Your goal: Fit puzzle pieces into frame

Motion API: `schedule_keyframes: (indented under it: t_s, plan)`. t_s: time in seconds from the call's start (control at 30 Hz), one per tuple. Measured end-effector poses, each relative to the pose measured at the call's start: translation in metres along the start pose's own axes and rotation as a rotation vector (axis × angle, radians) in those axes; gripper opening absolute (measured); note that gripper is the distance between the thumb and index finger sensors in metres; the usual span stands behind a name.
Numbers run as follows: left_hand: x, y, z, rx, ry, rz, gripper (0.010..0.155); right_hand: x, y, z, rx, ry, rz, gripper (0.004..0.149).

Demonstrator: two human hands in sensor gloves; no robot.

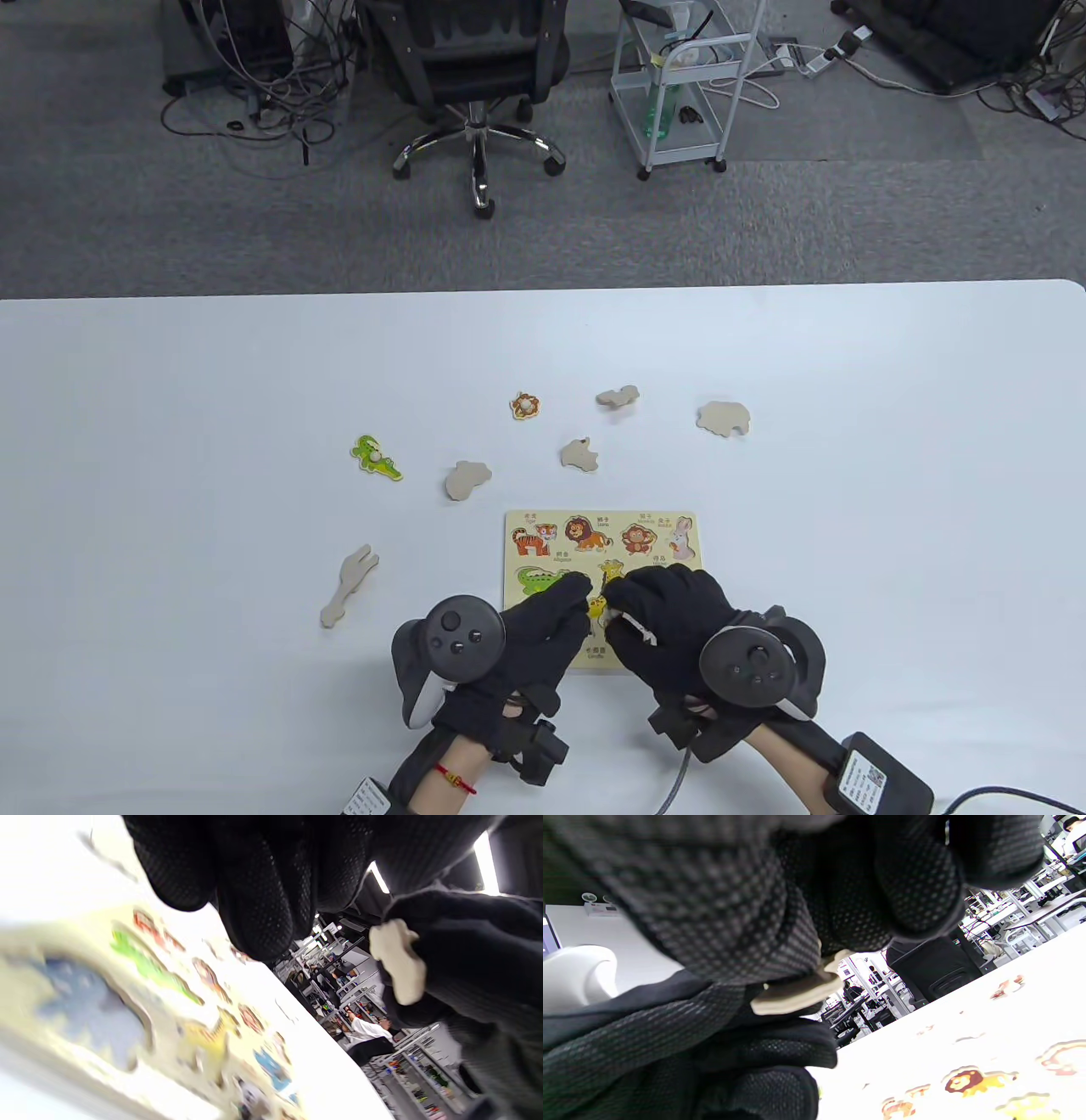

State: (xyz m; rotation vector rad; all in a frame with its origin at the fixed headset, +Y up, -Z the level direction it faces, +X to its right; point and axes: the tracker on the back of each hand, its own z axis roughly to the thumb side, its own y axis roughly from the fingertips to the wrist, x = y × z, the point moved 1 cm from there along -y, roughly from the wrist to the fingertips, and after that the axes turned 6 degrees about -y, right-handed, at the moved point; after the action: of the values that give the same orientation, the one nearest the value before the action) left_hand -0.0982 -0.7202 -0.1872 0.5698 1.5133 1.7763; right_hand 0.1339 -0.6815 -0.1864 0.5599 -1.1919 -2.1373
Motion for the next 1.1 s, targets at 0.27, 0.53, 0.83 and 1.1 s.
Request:
schedule_keyframes:
  t_s: [0.27, 0.53, 0.83, 1.1]
  plan:
    - [0.008, 0.001, 0.001, -0.086, -0.430, 0.055, 0.063, -0.015, -0.025, -0.028, 0.055, 0.184, 0.114, 0.046]
    - [0.008, 0.001, -0.002, -0.061, -0.491, 0.018, 0.068, 0.000, -0.049, -0.061, 0.140, 0.338, 0.255, 0.045]
    - [0.007, 0.001, 0.000, -0.063, -0.508, 0.009, 0.069, 0.010, -0.062, -0.091, 0.215, 0.409, 0.297, 0.045]
    - [0.006, 0.002, 0.001, -0.063, -0.518, -0.002, 0.069, 0.025, -0.067, -0.113, 0.299, 0.436, 0.334, 0.044]
